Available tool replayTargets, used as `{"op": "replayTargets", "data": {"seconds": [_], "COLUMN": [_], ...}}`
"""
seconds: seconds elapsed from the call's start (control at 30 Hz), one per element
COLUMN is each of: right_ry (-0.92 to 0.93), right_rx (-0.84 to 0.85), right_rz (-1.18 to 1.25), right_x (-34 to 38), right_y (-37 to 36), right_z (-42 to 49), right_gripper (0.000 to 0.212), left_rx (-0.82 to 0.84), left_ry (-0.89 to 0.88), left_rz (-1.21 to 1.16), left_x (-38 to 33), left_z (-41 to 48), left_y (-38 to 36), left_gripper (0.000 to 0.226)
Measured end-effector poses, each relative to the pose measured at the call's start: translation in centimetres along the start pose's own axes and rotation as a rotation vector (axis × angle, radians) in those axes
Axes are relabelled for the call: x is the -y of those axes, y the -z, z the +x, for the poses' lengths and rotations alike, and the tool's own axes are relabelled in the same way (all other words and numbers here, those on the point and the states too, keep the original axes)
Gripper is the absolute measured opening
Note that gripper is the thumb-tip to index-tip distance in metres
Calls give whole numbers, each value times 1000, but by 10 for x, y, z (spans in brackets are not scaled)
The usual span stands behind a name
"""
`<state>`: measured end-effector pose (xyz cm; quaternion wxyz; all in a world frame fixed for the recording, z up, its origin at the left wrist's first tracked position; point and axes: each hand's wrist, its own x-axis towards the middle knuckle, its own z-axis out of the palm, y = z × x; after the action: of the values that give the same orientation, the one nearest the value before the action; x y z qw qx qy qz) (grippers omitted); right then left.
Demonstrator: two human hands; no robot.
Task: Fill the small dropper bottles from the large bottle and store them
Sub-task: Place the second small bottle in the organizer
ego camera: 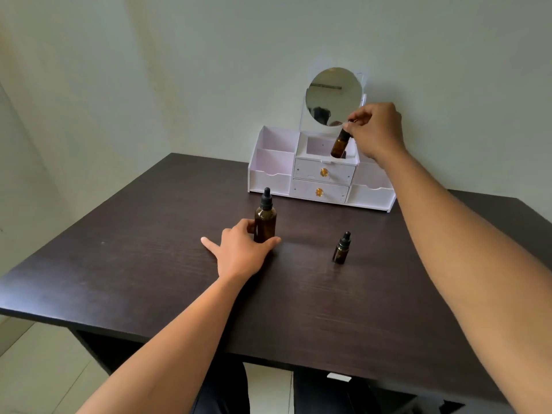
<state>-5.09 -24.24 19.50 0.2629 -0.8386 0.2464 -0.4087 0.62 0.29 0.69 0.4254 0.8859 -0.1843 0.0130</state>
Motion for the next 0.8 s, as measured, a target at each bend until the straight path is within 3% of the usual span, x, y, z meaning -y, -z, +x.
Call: {"op": "replayTargets", "data": {"seconds": [0.3, 0.57, 0.8], "right_ry": [-8, 22, 20], "right_rx": [6, 111, 189], "right_rz": [-109, -216, -350], "right_x": [-18, -34, -49], "right_y": [-23, -51, -67], "right_z": [61, 64, 65], "right_gripper": [16, 12, 13], "left_rx": [-56, -78, -88], "left_ry": [-15, -5, -8], "left_rz": [1, 36, 54], "left_x": [6, 12, 9], "left_z": [4, 10, 9], "left_y": [-7, -13, -13], "left_gripper": [44, 60, 59]}}
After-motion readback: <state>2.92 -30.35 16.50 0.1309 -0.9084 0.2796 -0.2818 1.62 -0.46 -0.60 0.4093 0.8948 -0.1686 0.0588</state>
